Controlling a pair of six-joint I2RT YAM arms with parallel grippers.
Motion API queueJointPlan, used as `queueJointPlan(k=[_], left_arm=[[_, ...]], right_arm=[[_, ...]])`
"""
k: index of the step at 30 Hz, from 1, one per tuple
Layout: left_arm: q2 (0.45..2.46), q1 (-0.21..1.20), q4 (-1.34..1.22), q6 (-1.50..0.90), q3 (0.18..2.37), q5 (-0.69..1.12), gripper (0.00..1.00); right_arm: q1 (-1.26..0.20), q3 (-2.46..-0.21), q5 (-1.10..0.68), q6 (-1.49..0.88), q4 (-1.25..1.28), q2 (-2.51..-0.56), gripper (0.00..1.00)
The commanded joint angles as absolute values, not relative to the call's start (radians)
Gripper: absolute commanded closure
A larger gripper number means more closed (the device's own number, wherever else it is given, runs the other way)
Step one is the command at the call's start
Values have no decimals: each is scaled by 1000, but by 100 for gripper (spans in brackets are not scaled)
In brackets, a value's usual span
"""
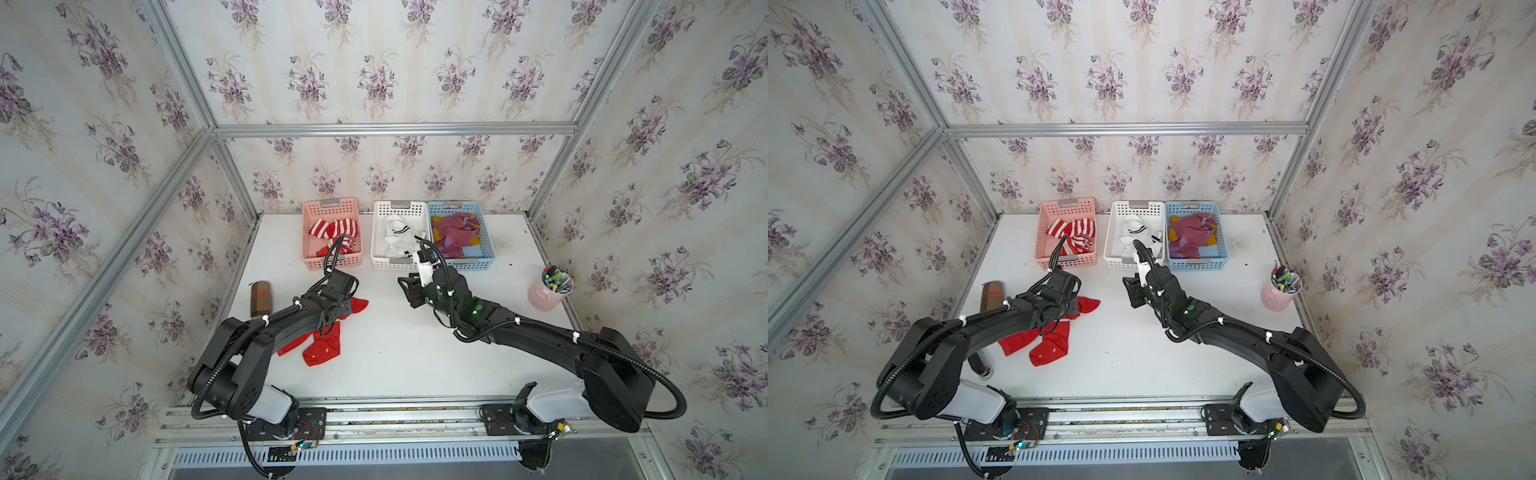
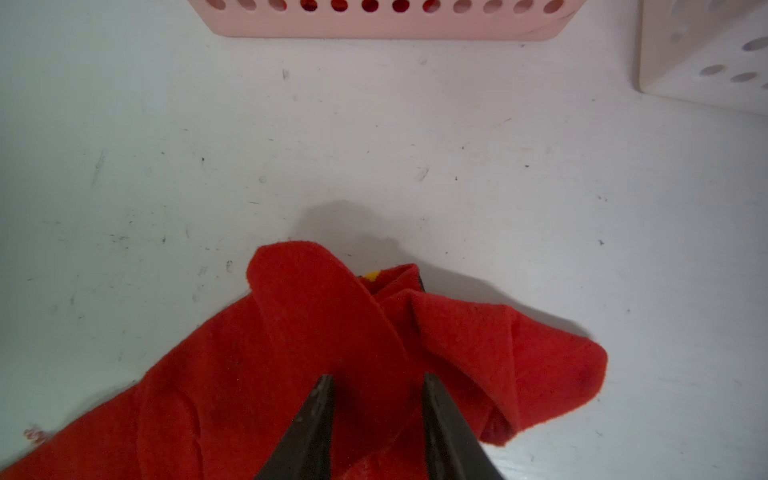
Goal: Sort the socks into the basket by color
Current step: Pick up the sock at the center of the board.
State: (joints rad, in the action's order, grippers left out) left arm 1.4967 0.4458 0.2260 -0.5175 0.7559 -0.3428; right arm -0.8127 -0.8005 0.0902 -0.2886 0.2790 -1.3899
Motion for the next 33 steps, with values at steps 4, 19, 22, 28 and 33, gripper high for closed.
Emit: queueJointPlan(k=[4,19,22,28,33], left_arm=[[1503,444,222,-520,755,-365,65],[1444,445,238,-525,729,-385,75],[1434,445,243,-522,725,-388,77],[1436,444,245,-522,723,-386,85],[1425,444,258,-520,726,-380,92]], right_arm=[[-814,-797,103,-305,296,-1387,58],[-812,-779,110,-313,308,-1377,58],[-814,-780,104,-313,310,-1382,58],[-813,-776,109,-313,310,-1381,58],[-813,-769,119,-311,315,-1376,58]])
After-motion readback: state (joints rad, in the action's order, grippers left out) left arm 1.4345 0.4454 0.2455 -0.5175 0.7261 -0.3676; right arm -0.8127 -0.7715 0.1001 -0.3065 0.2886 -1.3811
